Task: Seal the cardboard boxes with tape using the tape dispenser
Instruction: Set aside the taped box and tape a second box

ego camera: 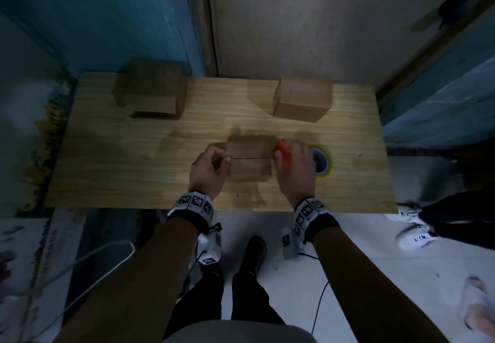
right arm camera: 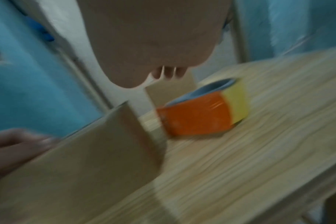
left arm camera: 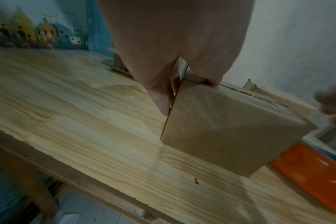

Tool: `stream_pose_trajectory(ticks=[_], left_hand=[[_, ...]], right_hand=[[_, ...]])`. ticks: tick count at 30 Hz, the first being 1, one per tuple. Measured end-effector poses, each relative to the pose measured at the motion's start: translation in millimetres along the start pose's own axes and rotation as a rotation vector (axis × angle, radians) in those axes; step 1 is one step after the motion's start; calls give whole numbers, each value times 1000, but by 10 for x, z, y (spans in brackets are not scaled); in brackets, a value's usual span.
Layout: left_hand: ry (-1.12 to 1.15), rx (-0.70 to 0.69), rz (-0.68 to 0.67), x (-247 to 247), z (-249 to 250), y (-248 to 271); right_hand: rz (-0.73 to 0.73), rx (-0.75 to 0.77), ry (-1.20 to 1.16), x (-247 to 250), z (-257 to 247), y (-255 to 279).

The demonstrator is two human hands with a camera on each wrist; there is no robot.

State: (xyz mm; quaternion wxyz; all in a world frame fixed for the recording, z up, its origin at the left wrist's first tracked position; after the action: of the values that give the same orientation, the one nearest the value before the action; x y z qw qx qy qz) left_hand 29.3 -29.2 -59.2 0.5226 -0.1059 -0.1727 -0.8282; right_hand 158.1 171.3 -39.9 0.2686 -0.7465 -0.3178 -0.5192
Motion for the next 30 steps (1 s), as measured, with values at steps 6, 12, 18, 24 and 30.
stream_pose_trajectory(ticks=[6, 12, 18, 24, 30], left_hand=[[20, 9, -21, -13, -13, -12], [49, 12, -32, -10, -18, -29], [52, 9, -42, -37, -63, -49], [80, 16, -24, -22, -44, -22], [79, 2, -35, -30, -65, -42]], right_hand=[[-233, -215, 151, -21, 648, -17], [-323, -70, 483, -285, 678, -15], [-262, -70, 216, -12, 600, -95], [-223, -5, 53, 605, 368, -346], [-153, 63, -154, 902, 49, -572]])
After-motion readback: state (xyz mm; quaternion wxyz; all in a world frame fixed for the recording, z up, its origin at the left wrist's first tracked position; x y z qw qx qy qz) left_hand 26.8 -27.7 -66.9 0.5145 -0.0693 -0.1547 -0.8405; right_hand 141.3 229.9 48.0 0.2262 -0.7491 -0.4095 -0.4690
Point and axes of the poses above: each hand's wrist, its own y-axis away from the middle knuckle, its own x-axis out of the back of the hand, z = x × y, the point moved 9 cm from there along -y, towards the middle knuckle, and after that the axes turned 14 degrees about y, right-handed, at the moved point
